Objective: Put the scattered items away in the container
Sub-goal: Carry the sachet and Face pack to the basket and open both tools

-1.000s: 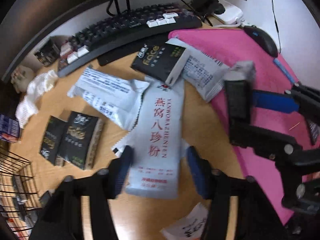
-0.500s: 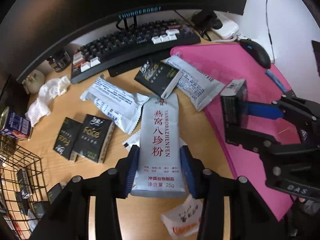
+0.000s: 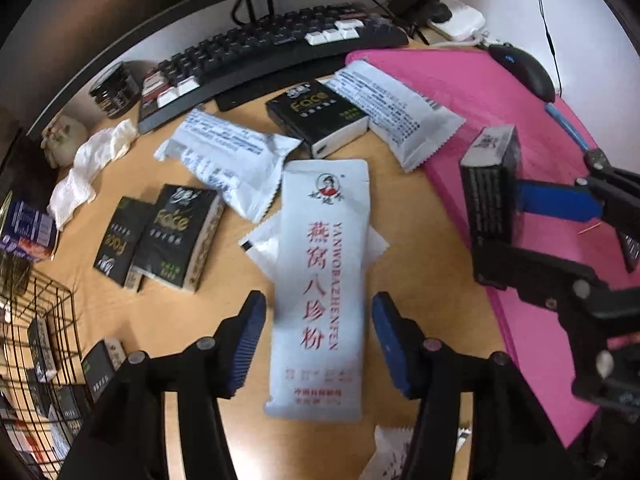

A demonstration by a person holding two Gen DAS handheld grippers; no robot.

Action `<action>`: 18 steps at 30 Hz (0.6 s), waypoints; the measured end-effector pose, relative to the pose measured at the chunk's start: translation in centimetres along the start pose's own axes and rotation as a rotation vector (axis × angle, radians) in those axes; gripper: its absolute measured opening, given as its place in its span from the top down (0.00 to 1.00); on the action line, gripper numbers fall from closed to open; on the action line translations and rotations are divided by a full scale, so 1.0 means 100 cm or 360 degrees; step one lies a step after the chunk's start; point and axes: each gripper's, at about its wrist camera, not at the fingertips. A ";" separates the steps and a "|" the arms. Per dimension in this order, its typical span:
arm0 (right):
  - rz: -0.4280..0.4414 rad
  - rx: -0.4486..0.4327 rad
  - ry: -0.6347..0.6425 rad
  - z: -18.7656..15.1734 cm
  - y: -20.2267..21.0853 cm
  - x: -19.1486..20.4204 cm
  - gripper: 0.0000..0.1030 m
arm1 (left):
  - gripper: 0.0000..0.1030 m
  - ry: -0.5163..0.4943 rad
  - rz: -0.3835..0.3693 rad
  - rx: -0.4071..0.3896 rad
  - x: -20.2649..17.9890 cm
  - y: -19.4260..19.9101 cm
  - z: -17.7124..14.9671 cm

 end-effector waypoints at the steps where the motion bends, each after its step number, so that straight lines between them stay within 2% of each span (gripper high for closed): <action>1: 0.0003 0.0000 -0.0001 0.001 0.000 0.000 0.55 | 0.36 0.0006 -0.0005 0.0001 0.001 -0.002 0.003; 3: 0.0010 0.0005 -0.0004 0.002 0.000 -0.001 0.55 | 0.36 0.0029 -0.0025 0.0000 0.002 -0.004 0.007; 4: 0.0011 0.0009 -0.0004 0.002 -0.001 -0.001 0.55 | 0.40 0.0044 -0.0047 0.0001 0.004 -0.005 0.008; 6: 0.0015 0.0012 -0.0004 0.002 -0.001 -0.002 0.55 | 0.54 0.0086 -0.0099 -0.0010 0.009 -0.005 0.009; 8: 0.0015 0.0015 -0.0010 0.002 -0.002 -0.004 0.55 | 0.56 0.0121 -0.0141 -0.0015 0.014 -0.006 0.008; 11: 0.0012 0.0016 -0.0023 0.003 -0.002 -0.006 0.55 | 0.57 0.0124 -0.0138 -0.0020 0.014 -0.003 0.005; 18: 0.0017 0.0001 -0.0005 0.004 0.005 0.003 0.55 | 0.57 0.0120 -0.0058 -0.0119 0.017 0.031 -0.003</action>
Point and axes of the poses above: each gripper's, at about its wrist camera, not at the fingertips, and y roughly against the way its jaws point, x to its left, z to its top, and after that the axes turned 13 degrees about -y, right-handed
